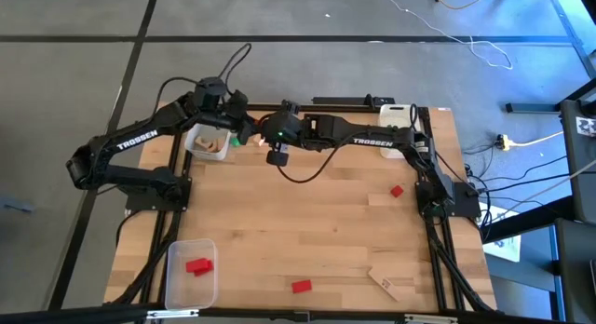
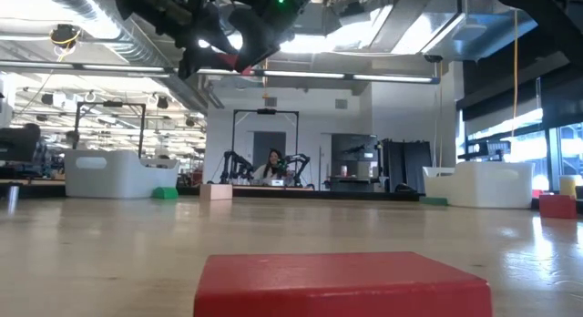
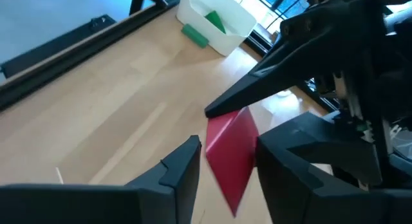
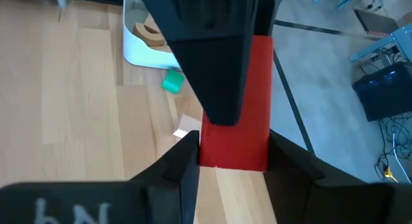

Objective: Sort & place blocks by color
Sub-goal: Put the red block into the transparent bin

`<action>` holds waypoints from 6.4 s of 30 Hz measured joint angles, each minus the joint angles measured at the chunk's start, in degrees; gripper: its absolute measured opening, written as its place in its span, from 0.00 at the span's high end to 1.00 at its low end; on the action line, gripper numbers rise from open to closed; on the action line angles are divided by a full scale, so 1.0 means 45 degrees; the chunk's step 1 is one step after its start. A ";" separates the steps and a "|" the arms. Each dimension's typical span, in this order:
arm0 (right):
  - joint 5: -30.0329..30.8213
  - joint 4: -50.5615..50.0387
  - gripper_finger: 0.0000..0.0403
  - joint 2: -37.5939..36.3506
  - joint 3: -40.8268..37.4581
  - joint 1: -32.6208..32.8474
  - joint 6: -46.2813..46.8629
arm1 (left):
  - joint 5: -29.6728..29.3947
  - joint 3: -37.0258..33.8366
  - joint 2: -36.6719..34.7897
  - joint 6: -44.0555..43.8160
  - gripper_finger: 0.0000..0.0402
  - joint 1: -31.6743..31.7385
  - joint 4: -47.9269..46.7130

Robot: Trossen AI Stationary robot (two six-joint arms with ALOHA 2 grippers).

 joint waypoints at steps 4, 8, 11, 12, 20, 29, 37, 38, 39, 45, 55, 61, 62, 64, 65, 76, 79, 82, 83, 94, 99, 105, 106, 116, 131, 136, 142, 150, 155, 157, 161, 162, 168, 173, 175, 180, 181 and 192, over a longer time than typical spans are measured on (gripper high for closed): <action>0.0032 0.0000 0.67 0.0000 0.0000 0.0000 0.0001 | 0.0022 0.0000 0.0000 0.0150 0.75 -0.0029 0.0153; 0.0189 0.0005 0.67 0.0000 0.0000 0.0000 -0.0035 | 0.0006 0.0000 0.0000 0.0033 0.85 -0.0019 0.0257; 0.0219 -0.0001 0.67 0.0000 0.0000 0.0000 -0.0039 | 0.0064 0.0000 0.0000 -0.0008 0.89 -0.0011 0.0258; 0.0215 -0.0010 0.67 0.0000 0.0000 0.0000 -0.0034 | 0.0083 0.0000 -0.0002 -0.0004 0.89 -0.0015 0.0258; 0.0131 -0.0019 0.67 0.0000 -0.0001 -0.0001 -0.0017 | 0.0120 0.0000 -0.0001 0.0107 0.89 -0.0015 0.0243; -0.0251 -0.0005 0.41 -0.0015 -0.0005 0.0000 0.0024 | 0.0719 0.0000 -0.0005 0.0694 0.94 -0.0039 0.0214; -0.0440 -0.0154 0.36 -0.0015 -0.0005 0.0184 0.0023 | 0.1038 0.0000 -0.0015 0.0918 0.94 -0.0029 -0.0456; -0.0436 -0.0254 0.36 -0.0025 -0.0005 0.0204 0.0020 | 0.1001 0.0000 -0.0015 0.1025 0.94 -0.0029 -0.0638; -0.0436 -0.0393 0.36 -0.0067 -0.0009 0.0232 0.0038 | 0.0956 0.0000 -0.0015 0.1117 0.94 -0.0029 -0.0790; -0.0392 -0.1242 0.36 -0.0392 -0.0010 0.0361 0.1250 | 0.0909 0.0000 -0.0046 0.1682 0.94 0.0080 -0.1409; -0.0358 -0.2549 0.35 -0.0908 -0.0010 0.0835 0.1711 | 0.1542 0.0000 -0.0775 0.3662 0.94 0.0615 -0.4467; -0.0351 -0.2698 0.35 -0.1278 -0.0010 0.1005 0.1737 | 0.2226 0.0000 -0.1686 0.6549 0.94 0.0631 -0.8145; -0.0351 -0.2746 0.35 -0.1322 -0.0010 0.1004 0.1778 | 0.2248 0.0000 -0.1818 0.6953 0.94 0.0588 -0.8923; -0.0352 -0.2737 0.35 -0.1376 -0.0008 0.1004 0.2071 | 0.2215 0.0000 -0.2065 0.7690 0.94 0.0404 -1.0471; -0.0348 -0.2763 0.35 -0.1400 -0.0005 0.1000 0.2272 | 0.2118 -0.0001 -0.2194 0.8013 0.94 0.0283 -1.1197; -0.3776 -0.3160 0.35 -0.1467 -0.0005 0.0992 0.2716 | 0.2458 -0.0005 -0.4060 0.6834 0.93 -0.2457 -1.5584; -0.4436 -0.3156 0.35 -0.1467 -0.0005 0.0996 0.3115 | 0.2443 -0.0005 -0.4555 0.5878 0.93 -0.3276 -1.5853; -0.4462 -0.3157 0.35 -0.1467 -0.0005 0.0991 0.3663 | 0.2449 -0.0005 -0.5068 0.4962 0.93 -0.3975 -1.5856; -0.4467 -0.3157 0.35 -0.1467 -0.0005 0.0991 0.3696 | 0.2447 -0.0005 -0.5255 0.4648 0.93 -0.4176 -1.5849; -0.5970 -0.3142 0.35 -0.1462 -0.0005 0.1025 0.3700 | 0.2459 -0.0005 -0.6053 0.2893 0.93 -0.5783 -1.5509; -0.6021 -0.3138 0.35 -0.1457 -0.0005 0.1025 0.3753 | 0.2476 -0.0005 -0.5591 0.2666 0.93 -0.6473 -1.4132; -0.6025 -0.3138 0.35 -0.1452 -0.0005 0.1025 0.3684 | 0.2352 -0.0005 -0.4977 0.2201 0.93 -0.7792 -1.3636; -0.6029 -0.3141 0.35 -0.1452 -0.0005 0.1025 0.3683 | 0.2357 -0.0005 -0.4896 0.2146 0.93 -0.8055 -1.3504; -0.7933 -0.4157 0.35 -0.2235 -0.0005 0.1016 0.3240 | 0.1768 -0.0005 -0.4094 -0.0270 0.93 -1.0667 -1.2664; -0.9815 -0.4870 0.35 -0.3800 -0.0002 0.1234 0.2157 | -0.0566 -0.0005 -0.2428 -0.7344 0.93 -1.5474 -0.9038; -0.9795 -0.4964 0.35 -0.3973 0.0000 0.1424 0.1957 | -0.0998 -0.0005 -0.1128 -0.9593 0.93 -1.7125 -0.8786; -0.9790 -0.4953 0.35 -0.3993 0.0000 0.1447 0.1571 | -0.0980 -0.0005 0.0578 -1.1477 0.93 -1.8858 -0.7808; -0.9784 -0.4919 0.35 -0.3993 0.0000 0.1452 0.1319 | -0.1338 -0.0005 0.2539 -1.2658 0.93 -1.9977 -0.5587; -0.9781 -0.4919 0.35 -0.3993 -0.0003 0.1452 0.1331 | -0.1345 -0.0005 0.3435 -1.2863 0.93 -2.0213 -0.4740; -0.9781 -0.4915 0.35 -0.3993 -0.0005 0.1452 0.1321 | -0.1347 -0.0005 0.3707 -1.2868 0.93 -2.0235 -0.4394; -0.9781 -0.4915 0.35 -0.3993 -0.0005 0.1452 0.1311 | -0.1330 -0.0005 0.4157 -1.2868 0.93 -2.0286 -0.3895; -0.9781 -0.4915 0.35 -0.3993 -0.0005 0.1452 0.1311 | -0.1330 -0.0005 0.4230 -1.2864 0.93 -2.0312 -0.3904; -0.9781 -0.4915 0.35 -0.3993 -0.0005 0.1452 0.1306 | -0.1327 -0.0005 0.4610 -1.2761 0.86 -2.0315 -0.3924; -0.9781 -0.4916 0.35 -0.3993 -0.0005 0.1450 0.1326 | -0.1437 -0.0005 0.4781 -1.2465 0.80 -2.0317 -0.3910; -0.9780 -0.4920 0.35 -0.3993 -0.0005 0.1452 0.1326 | -0.1443 -0.0005 0.4809 -1.2397 0.79 -2.0317 -0.3910; -0.9781 -0.4930 0.35 -0.3993 -0.0005 0.1451 0.1331 | -0.1442 -0.0005 0.4809 -1.2378 0.79 -2.0312 -0.3940; -0.9781 -0.4930 0.35 -0.3993 -0.0005 0.1452 0.1331 | -0.1446 -0.0005 0.4809 -1.2378 0.78 -2.0312 -0.3984; -0.9779 -0.4935 0.35 -0.3993 -0.0005 0.1452 0.1335 | -0.1568 -0.0005 0.4809 -1.1555 0.78 -2.0312 -0.4139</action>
